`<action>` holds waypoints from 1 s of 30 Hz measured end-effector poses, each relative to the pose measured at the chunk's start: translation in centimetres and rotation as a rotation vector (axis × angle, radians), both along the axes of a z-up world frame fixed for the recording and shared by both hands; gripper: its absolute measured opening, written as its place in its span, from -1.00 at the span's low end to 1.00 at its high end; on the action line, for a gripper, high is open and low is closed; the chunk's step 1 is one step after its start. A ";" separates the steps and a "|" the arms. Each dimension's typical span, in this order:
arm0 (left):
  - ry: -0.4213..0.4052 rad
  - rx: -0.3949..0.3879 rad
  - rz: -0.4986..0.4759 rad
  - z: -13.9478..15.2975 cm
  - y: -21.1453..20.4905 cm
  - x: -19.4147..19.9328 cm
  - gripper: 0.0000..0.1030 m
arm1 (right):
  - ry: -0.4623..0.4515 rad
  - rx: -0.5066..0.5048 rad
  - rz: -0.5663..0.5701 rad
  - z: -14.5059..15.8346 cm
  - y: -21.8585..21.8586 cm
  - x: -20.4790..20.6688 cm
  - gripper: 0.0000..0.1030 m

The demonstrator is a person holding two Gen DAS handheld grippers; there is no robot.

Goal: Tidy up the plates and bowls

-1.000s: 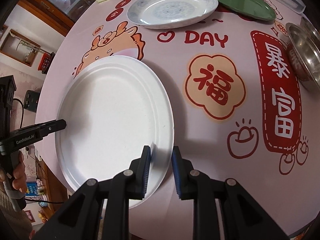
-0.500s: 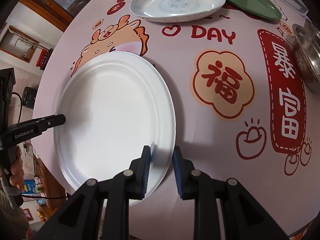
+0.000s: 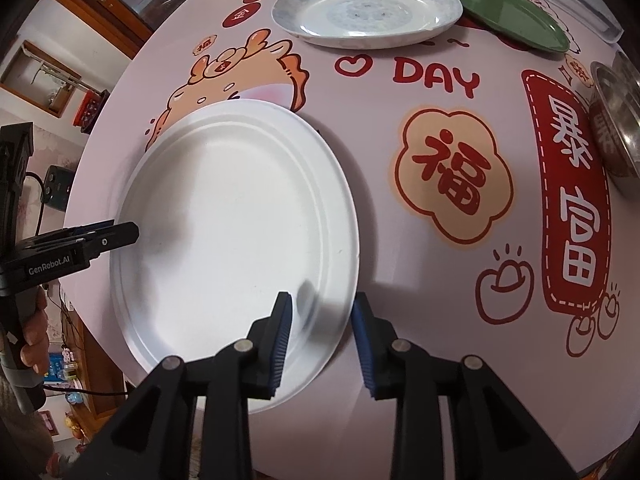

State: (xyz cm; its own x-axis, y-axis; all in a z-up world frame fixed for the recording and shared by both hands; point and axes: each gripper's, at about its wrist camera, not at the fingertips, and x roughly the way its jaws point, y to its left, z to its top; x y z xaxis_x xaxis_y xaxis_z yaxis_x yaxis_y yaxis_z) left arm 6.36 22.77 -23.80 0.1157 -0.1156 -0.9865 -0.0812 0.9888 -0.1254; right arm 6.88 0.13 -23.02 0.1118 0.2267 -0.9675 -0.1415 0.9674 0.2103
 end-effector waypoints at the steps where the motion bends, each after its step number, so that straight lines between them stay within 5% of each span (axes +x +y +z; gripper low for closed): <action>1: -0.004 0.004 -0.003 0.1 -0.1 0.0 -0.02 | -0.001 0.000 -0.002 0.0 -0.1 0.0 -0.41; 4: -0.017 0.013 0.002 0.5 -0.2 0.1 0.14 | -0.008 0.003 -0.008 0.2 -0.7 -0.2 -0.40; 17: -0.097 0.034 -0.025 4.5 -1.1 0.7 0.15 | -0.071 0.007 -0.045 3.5 -1.9 -1.0 -0.40; 30: -0.289 0.031 -0.159 14.3 -3.7 1.6 0.29 | -0.193 -0.013 -0.101 10.0 -2.2 -1.2 -0.40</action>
